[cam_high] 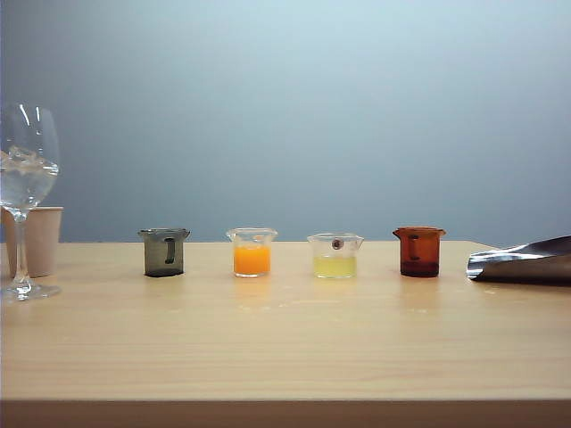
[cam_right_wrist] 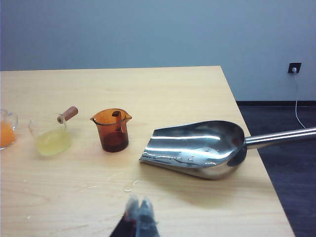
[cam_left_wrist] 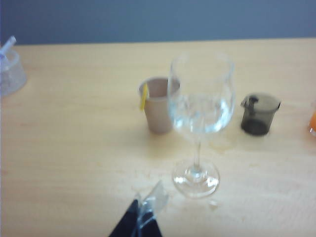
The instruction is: Pick up the first measuring cup from the left, pour the coconut rum inside into the goblet, and finally put the measuring cup back in its original place.
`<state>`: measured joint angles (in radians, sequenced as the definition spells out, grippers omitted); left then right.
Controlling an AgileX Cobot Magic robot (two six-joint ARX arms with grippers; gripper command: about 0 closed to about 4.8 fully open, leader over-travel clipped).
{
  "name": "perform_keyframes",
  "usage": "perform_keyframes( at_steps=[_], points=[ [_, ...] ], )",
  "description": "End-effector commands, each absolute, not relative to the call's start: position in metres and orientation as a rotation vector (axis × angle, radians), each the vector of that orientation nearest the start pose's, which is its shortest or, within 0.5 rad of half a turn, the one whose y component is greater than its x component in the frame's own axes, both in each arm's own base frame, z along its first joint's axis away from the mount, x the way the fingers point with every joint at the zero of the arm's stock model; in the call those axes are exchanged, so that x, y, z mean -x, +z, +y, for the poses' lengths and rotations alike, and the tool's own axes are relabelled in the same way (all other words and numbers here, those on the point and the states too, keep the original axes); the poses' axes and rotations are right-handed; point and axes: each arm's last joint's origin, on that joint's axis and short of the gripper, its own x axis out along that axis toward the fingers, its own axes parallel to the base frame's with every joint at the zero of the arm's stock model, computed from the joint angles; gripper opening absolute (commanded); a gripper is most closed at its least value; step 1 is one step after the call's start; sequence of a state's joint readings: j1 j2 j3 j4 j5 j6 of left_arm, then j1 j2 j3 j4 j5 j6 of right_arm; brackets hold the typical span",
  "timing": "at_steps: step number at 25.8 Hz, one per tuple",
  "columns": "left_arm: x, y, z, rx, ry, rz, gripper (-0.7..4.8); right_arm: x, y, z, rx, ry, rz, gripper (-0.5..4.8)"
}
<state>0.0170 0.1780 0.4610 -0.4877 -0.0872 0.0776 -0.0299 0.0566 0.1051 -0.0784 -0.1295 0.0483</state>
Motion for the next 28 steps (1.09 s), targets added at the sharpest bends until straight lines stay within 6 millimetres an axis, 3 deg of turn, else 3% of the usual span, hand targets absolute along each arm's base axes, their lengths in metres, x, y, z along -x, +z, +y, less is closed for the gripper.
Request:
perform_keyframes(
  at_steps=[1, 4, 12, 18, 28],
  points=[
    [-0.073, 0.236, 0.004, -0.084, 0.091, 0.215, 0.04, -0.098, 0.176, -0.001, -0.055, 0.043, 0.046, -0.06],
    [-0.074, 0.206, 0.004, -0.085, 0.090, 0.242, 0.04, -0.100, 0.164, -0.002, -0.055, 0.003, 0.061, -0.06],
    [-0.085, 0.150, 0.003, -0.083, 0.072, 0.368, 0.04, -0.101, 0.167, -0.003, -0.052, -0.036, -0.021, 0.02],
    [-0.096, 0.150, 0.003, -0.079, 0.076, 0.173, 0.04, -0.100, 0.168, -0.003, -0.052, -0.027, -0.032, 0.02],
    [-0.096, 0.149, 0.003, -0.078, 0.075, 0.173, 0.04, -0.098, 0.167, -0.003, -0.052, -0.027, -0.038, 0.02]
  ],
)
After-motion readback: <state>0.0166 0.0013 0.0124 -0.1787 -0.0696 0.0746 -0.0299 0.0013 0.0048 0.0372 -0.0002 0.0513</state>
